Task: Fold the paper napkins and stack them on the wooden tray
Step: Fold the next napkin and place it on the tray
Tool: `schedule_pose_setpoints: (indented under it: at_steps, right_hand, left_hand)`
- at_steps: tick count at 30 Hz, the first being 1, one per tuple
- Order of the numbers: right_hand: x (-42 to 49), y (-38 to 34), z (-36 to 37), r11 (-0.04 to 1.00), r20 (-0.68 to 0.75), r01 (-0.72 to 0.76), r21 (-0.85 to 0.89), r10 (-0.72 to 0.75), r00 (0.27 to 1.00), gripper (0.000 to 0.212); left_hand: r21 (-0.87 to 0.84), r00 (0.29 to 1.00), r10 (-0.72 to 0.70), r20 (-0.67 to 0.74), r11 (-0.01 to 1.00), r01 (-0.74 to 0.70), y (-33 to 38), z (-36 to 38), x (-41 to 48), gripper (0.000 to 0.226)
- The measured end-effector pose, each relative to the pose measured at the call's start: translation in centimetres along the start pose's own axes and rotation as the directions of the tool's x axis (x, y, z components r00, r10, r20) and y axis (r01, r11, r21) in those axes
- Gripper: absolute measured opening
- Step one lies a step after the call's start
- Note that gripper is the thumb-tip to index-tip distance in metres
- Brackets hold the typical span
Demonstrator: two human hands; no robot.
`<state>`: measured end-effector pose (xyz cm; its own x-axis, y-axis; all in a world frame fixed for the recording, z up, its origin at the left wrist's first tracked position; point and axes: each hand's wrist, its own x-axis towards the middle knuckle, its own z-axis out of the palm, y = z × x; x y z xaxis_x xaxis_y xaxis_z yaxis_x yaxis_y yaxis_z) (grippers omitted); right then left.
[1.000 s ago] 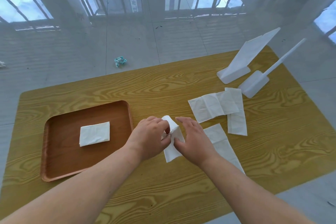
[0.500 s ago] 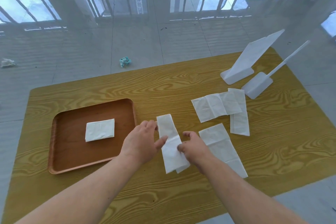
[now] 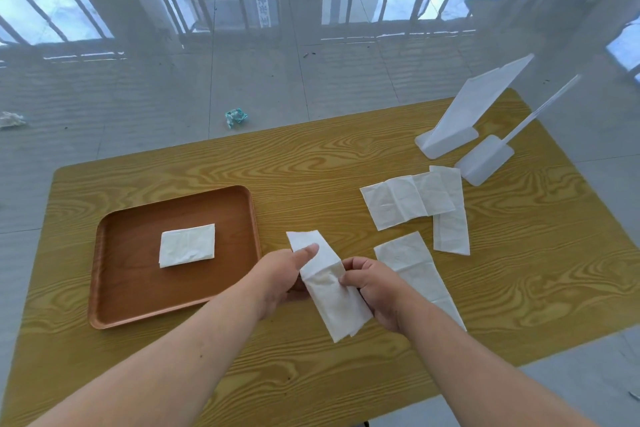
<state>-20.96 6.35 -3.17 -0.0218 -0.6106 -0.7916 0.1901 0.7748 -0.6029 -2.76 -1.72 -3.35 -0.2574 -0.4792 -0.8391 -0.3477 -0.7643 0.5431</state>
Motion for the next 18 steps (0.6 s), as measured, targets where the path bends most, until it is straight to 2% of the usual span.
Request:
schedule_pose_setpoints:
  at_steps: [1, 3, 11, 18]
  right_hand:
    - [-0.1, 0.1, -0.3, 0.999, -0.001, -0.011, -0.044, 0.011, 1.000, 0.021]
    - [-0.3, 0.4, -0.8, 0.992, 0.003, -0.034, -0.122, 0.035, 0.999, 0.022]
    - [-0.8, 0.7, -1.0, 0.977, 0.091, -0.038, -0.212, 0.059, 0.994, 0.024]
    - [-0.6, -0.1, -1.2, 0.997, 0.118, 0.063, 0.050, -0.068, 0.991, 0.019]
  left_hand:
    - [-0.049, 0.999, 0.048, -0.015, 0.998, -0.048, 0.1, 0.0, 0.1, 0.032]
    - [-0.111, 0.994, 0.099, -0.042, 0.988, -0.103, 0.2, -0.1, 0.3, 0.021]
    - [-0.198, 0.980, 0.176, -0.095, 0.961, -0.192, 0.9, -0.2, 0.5, 0.018]
    - [-0.257, 0.972, 0.138, -0.191, 0.948, -0.185, 1.5, -0.5, 0.6, 0.015]
